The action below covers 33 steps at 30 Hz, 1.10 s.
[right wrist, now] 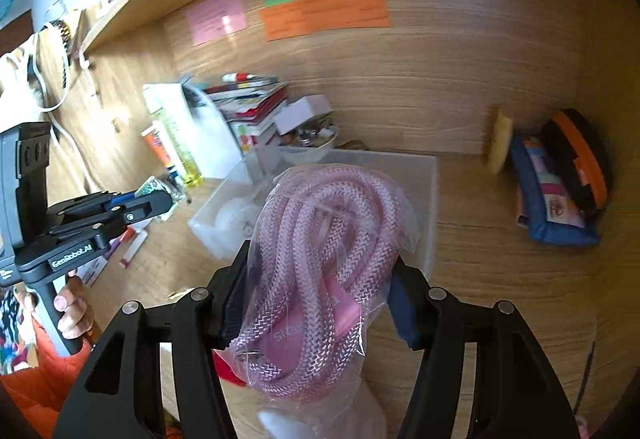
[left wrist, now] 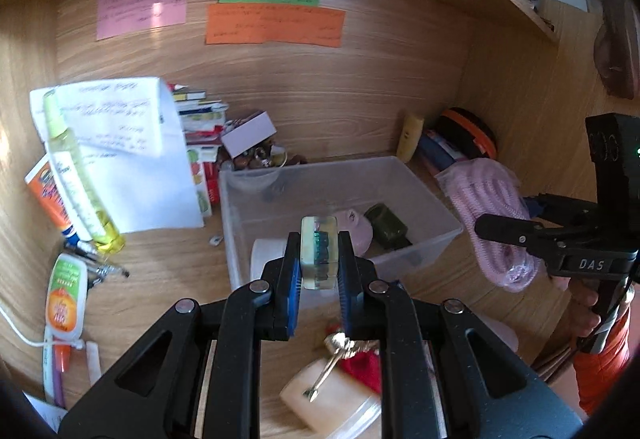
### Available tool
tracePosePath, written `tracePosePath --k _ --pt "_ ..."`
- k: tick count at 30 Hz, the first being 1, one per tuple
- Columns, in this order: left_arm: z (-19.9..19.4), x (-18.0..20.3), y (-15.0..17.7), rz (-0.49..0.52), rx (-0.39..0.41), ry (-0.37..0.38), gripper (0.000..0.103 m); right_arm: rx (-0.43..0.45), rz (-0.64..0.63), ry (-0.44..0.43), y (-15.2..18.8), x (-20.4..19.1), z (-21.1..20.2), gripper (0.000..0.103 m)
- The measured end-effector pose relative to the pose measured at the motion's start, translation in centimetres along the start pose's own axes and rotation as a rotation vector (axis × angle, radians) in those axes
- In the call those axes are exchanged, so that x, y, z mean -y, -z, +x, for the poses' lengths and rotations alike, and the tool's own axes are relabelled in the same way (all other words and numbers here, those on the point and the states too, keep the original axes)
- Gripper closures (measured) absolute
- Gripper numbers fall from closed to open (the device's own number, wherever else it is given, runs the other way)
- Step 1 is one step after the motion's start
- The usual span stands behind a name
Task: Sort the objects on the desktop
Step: 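Drop the small item into the box while the right tool drops the pink mesh bag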
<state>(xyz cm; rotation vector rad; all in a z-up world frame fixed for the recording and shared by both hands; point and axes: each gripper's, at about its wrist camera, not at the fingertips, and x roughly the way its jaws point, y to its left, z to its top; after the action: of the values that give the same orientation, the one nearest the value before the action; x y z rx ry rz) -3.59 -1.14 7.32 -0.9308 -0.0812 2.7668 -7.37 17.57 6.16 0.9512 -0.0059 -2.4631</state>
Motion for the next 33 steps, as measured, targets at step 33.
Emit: tracePosePath --k 33 --pt "12.8 -0.9 -2.1 -0.006 -0.199 0.002 0.088 -0.139 -0.098 0.058 -3.9 3.4 11.1 0.047"
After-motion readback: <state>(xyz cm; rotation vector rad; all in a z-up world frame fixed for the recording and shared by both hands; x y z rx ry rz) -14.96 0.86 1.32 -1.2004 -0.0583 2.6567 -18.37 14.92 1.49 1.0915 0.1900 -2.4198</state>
